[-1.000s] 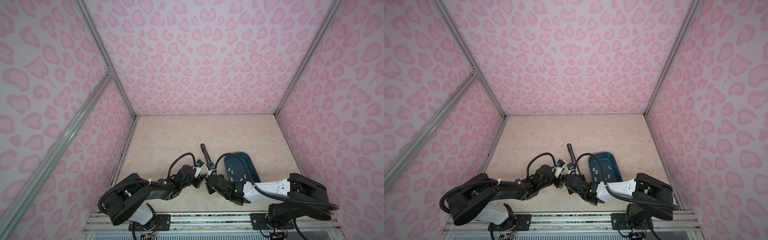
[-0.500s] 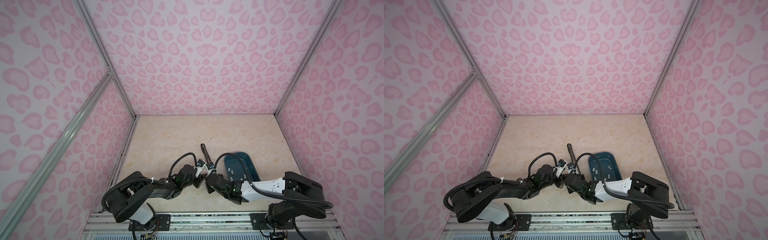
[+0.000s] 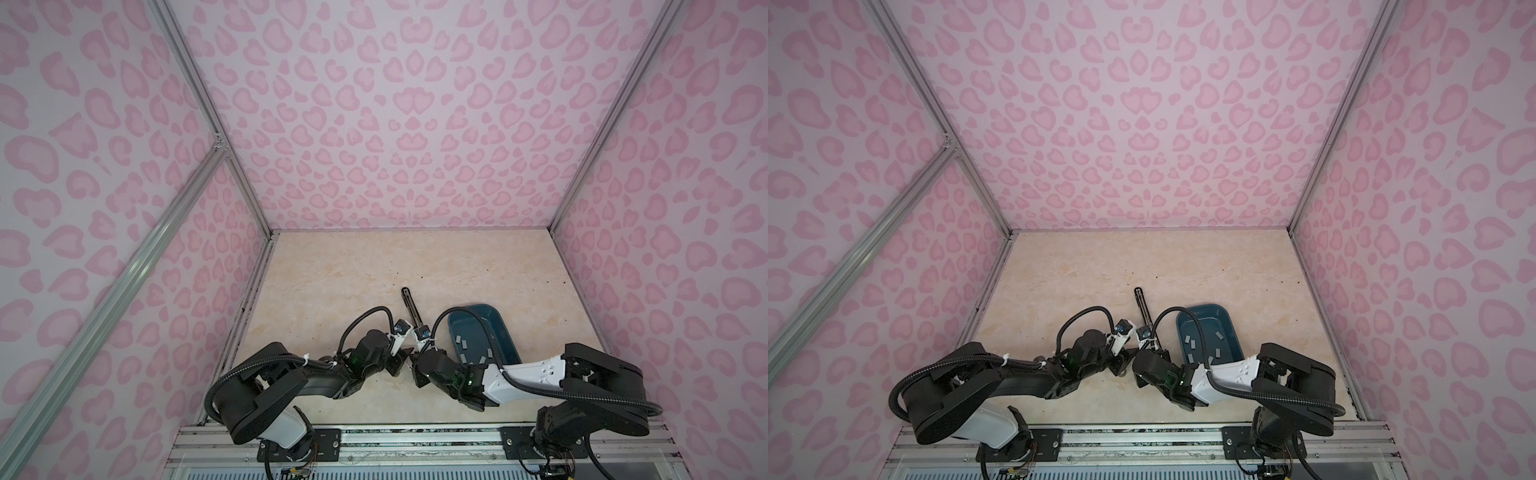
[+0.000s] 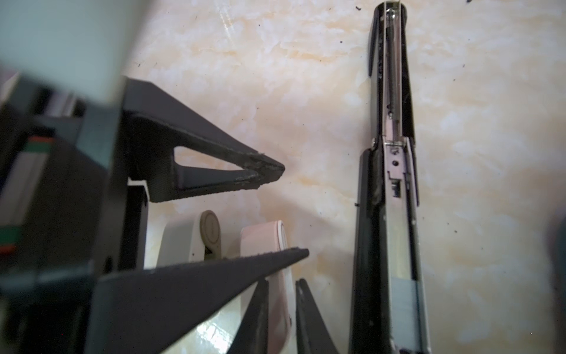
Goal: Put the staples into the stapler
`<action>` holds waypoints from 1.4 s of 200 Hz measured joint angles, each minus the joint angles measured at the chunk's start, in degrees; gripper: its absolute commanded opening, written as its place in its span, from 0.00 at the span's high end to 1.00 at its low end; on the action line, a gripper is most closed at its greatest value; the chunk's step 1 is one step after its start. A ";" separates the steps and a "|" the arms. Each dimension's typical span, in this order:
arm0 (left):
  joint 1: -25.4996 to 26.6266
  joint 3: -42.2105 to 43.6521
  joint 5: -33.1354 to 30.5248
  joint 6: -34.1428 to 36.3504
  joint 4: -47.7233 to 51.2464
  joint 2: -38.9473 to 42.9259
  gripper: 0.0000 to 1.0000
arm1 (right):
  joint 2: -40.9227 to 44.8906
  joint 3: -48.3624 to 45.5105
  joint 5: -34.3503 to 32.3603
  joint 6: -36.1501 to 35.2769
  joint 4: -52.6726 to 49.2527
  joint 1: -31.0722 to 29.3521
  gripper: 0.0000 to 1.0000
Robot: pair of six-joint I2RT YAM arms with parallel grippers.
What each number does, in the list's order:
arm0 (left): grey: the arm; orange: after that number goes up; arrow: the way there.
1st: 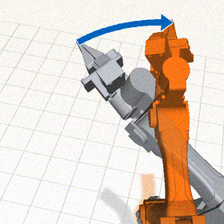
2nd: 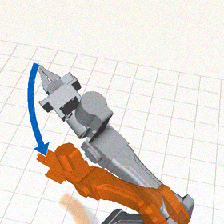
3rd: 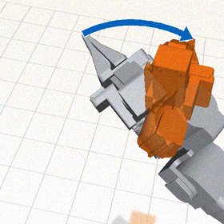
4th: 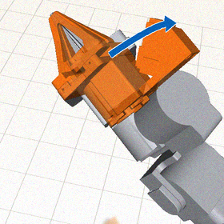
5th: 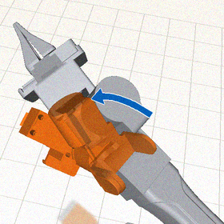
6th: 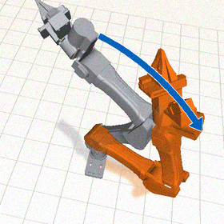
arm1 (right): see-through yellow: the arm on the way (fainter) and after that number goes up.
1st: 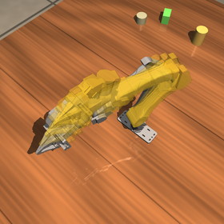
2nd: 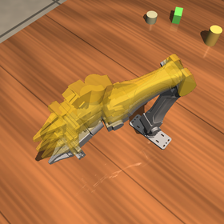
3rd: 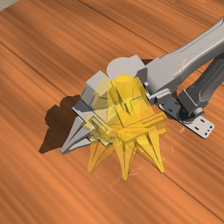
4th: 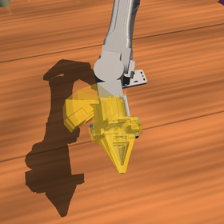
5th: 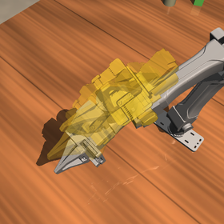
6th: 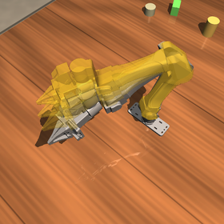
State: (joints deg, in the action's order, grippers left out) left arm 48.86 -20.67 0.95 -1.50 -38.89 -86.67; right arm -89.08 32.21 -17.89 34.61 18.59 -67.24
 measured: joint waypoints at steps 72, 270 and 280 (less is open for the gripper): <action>0.00 0.00 -0.85 0.11 -3.52 -2.47 0.54 | -1.60 -1.40 -0.57 0.79 4.90 0.02 0.84; 0.00 0.90 -2.23 0.15 -7.26 -3.76 0.49 | -5.07 -6.82 -1.03 0.07 20.85 -0.61 0.86; 0.00 1.05 -2.27 0.00 -7.02 -3.28 0.48 | -4.00 -5.86 -0.66 -0.59 18.16 -0.63 0.85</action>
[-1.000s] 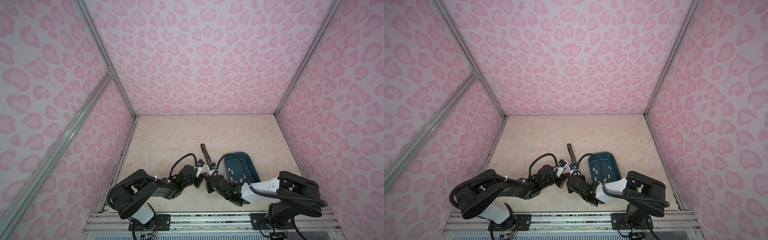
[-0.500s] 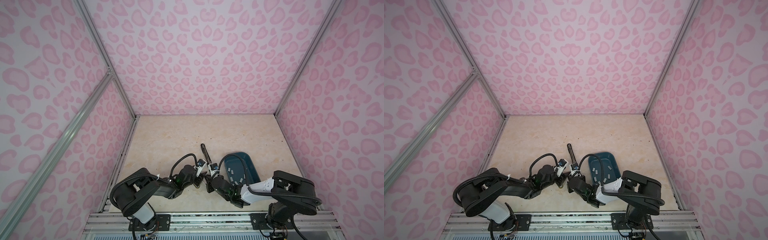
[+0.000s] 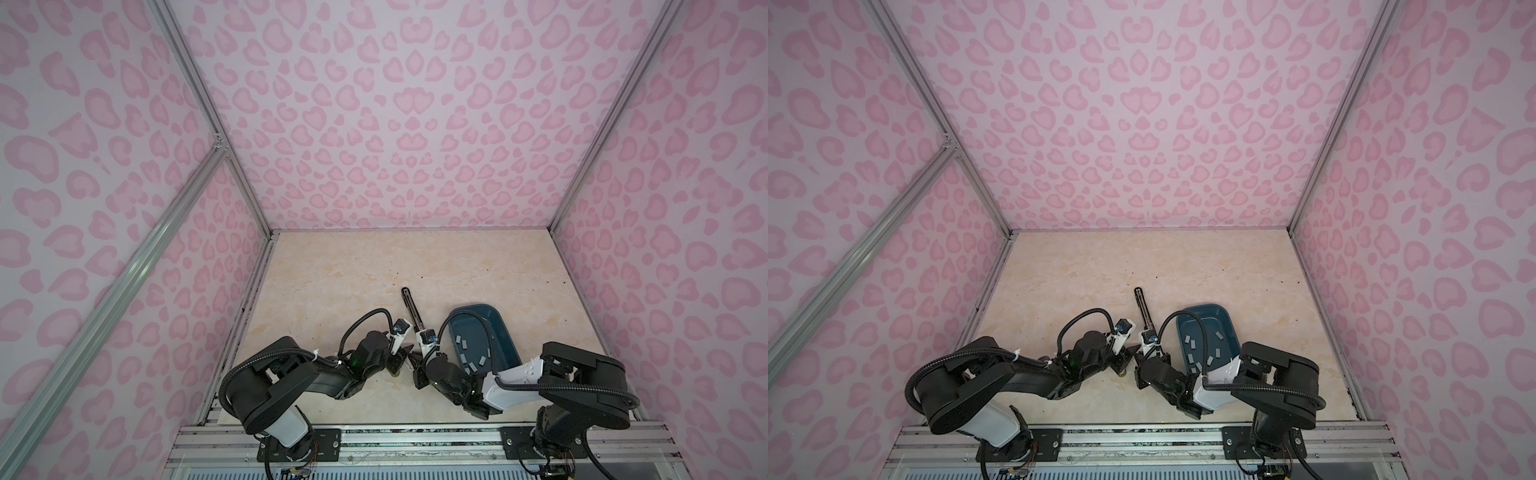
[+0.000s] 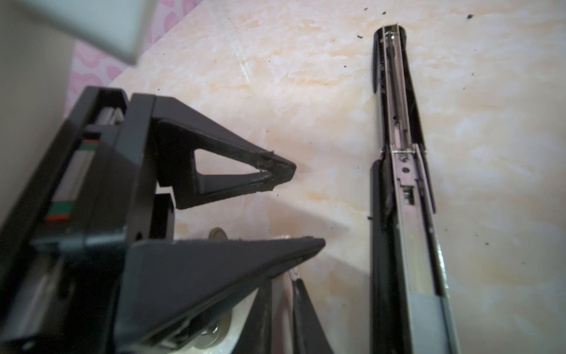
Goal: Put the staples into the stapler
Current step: 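Lift the left gripper back from the closed small staplers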
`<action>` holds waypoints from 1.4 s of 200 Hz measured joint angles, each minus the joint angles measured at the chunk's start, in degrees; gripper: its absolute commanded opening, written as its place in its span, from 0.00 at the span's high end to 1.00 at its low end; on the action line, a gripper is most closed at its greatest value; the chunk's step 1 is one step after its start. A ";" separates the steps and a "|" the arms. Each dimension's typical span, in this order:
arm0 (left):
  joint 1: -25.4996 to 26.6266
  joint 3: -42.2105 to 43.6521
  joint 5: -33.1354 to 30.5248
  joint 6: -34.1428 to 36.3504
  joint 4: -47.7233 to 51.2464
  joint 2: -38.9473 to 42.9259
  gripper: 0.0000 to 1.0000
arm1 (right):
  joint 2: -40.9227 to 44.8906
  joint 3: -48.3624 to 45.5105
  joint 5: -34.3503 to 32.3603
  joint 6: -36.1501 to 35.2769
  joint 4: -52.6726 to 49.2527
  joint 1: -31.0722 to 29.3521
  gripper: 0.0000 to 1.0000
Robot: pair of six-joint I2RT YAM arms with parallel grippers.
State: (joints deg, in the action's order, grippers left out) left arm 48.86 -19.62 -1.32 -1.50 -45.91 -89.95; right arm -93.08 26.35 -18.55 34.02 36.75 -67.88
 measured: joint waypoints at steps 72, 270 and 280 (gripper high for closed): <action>0.07 0.66 -1.38 -1.79 2.99 4.33 0.41 | 6.43 2.80 0.76 -2.80 -14.40 0.00 0.77; 0.11 11.43 -16.28 -11.50 16.04 49.53 0.15 | 25.64 -4.42 -5.90 -0.35 -29.27 2.49 0.02; 0.11 11.61 -16.65 -11.50 16.81 50.38 0.14 | 25.66 -4.59 -5.88 -0.33 -28.87 2.60 0.02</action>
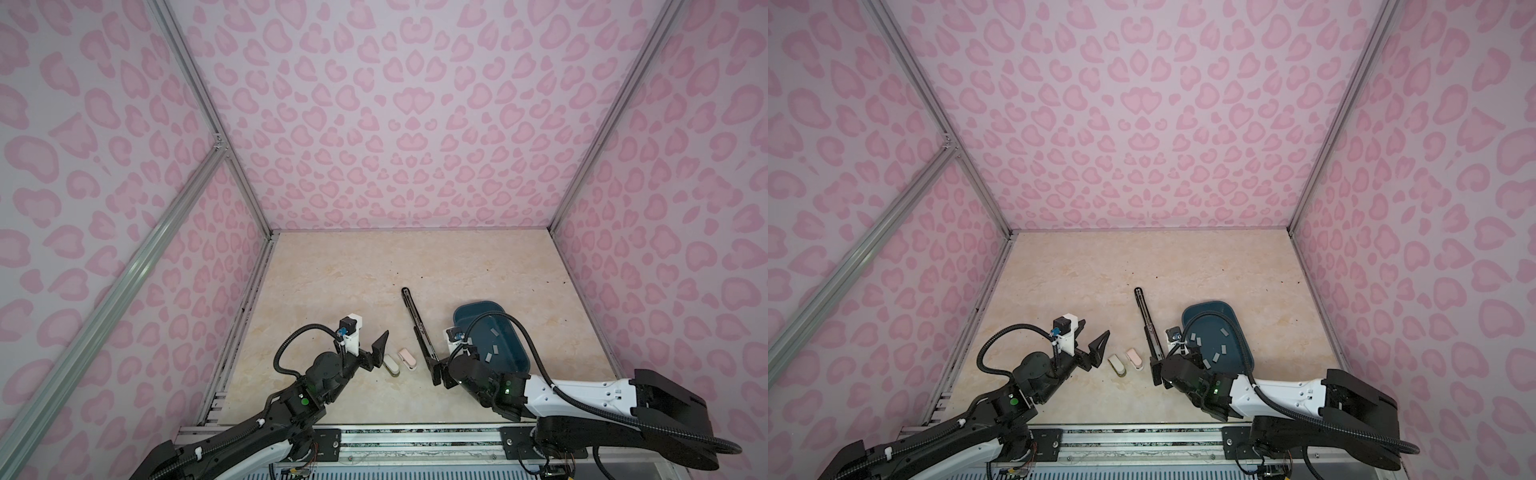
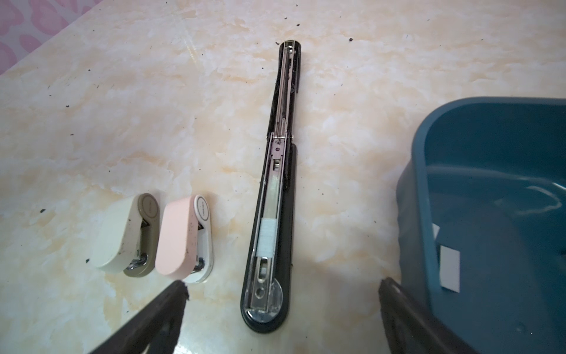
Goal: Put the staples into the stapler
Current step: 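Lift the left gripper back from the closed small staplers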
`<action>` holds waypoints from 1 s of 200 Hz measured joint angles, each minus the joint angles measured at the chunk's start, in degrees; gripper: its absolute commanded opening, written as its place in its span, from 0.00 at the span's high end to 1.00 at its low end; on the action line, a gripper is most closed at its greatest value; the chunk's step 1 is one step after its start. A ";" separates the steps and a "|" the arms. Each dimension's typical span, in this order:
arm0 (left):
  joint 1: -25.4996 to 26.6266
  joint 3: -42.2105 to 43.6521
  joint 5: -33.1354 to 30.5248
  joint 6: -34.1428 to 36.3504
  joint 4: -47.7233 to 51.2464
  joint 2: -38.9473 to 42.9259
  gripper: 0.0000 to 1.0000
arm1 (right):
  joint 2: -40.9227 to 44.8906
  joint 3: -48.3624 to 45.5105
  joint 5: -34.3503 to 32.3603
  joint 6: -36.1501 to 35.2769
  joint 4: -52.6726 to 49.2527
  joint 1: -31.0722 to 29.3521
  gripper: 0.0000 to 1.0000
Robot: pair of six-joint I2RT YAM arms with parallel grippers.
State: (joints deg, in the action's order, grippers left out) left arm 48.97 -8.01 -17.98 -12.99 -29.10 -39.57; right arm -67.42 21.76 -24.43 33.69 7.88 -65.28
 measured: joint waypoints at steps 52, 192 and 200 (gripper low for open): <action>-0.11 0.07 -0.59 0.02 1.64 0.96 0.13 | -2.67 0.52 0.50 -0.02 1.95 0.42 0.22; -9.88 -8.92 3.37 -6.93 3.37 -20.72 0.12 | -13.00 5.88 3.45 0.20 -0.37 0.76 0.55; -11.13 -9.73 4.87 -7.85 3.39 -22.56 0.12 | -13.60 6.23 3.48 0.20 -0.35 0.81 0.57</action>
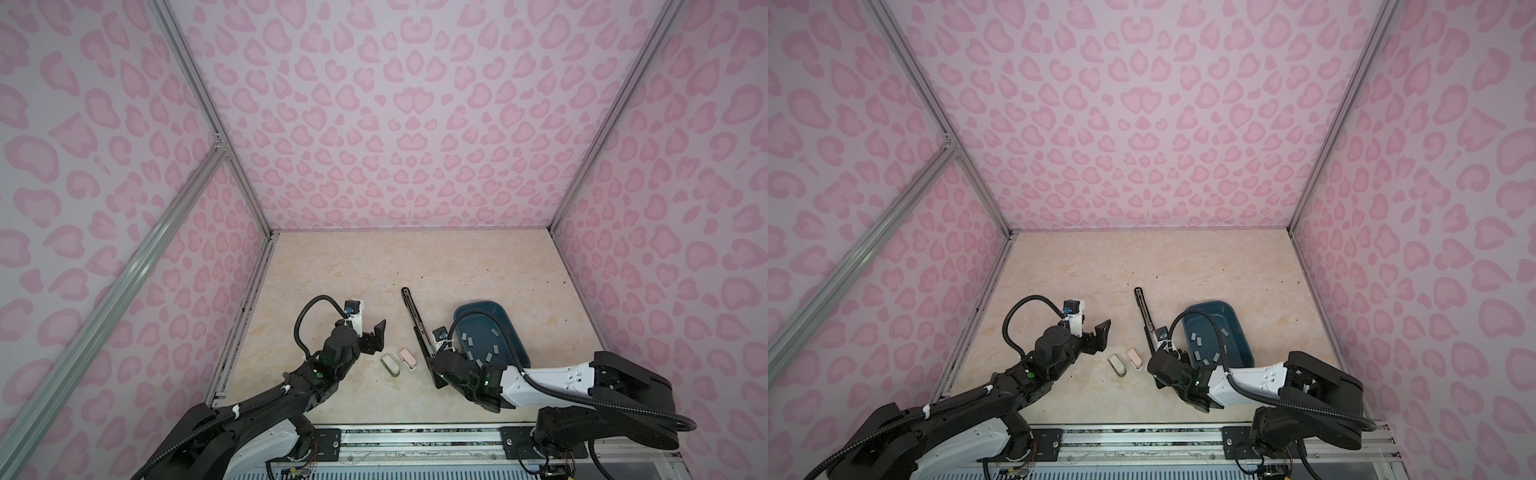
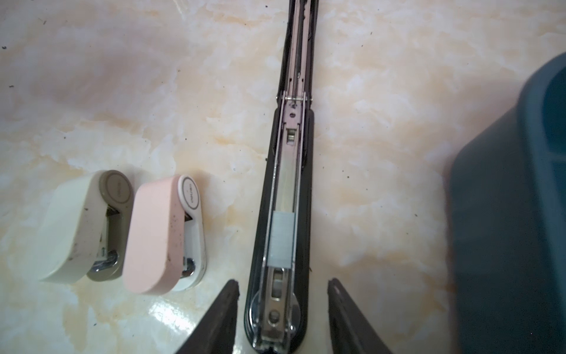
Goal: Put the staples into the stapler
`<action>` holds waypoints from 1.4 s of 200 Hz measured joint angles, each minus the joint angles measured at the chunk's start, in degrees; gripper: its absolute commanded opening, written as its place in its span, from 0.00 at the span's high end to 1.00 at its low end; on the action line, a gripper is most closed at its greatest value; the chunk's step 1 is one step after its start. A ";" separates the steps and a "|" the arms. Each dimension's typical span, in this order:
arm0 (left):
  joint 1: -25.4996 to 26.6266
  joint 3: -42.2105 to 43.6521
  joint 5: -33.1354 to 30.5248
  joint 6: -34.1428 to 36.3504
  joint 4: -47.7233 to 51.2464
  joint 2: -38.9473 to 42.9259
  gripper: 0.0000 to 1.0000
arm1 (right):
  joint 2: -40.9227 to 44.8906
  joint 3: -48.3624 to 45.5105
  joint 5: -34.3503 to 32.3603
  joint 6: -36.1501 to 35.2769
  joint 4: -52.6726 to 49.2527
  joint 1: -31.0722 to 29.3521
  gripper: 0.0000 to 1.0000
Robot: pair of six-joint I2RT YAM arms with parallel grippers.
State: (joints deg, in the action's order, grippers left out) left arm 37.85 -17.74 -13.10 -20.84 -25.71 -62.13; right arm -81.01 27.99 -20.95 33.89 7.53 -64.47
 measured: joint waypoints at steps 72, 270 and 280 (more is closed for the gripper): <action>-4.61 -4.07 10.71 -4.61 0.09 -10.93 0.12 | -3.80 2.40 0.22 0.09 0.07 0.66 0.76; -8.61 -10.78 26.36 -16.00 -8.44 -31.15 0.14 | -3.41 0.96 8.61 5.14 5.79 2.38 0.94; -9.35 -11.28 27.43 -16.44 -9.97 -32.50 0.15 | -3.41 0.70 9.01 5.27 6.40 2.54 0.94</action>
State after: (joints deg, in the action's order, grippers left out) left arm 28.49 -29.02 14.33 -37.28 -35.68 -94.63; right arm -84.42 28.69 -11.94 39.16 13.93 -61.93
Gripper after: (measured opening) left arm 0.856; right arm 0.162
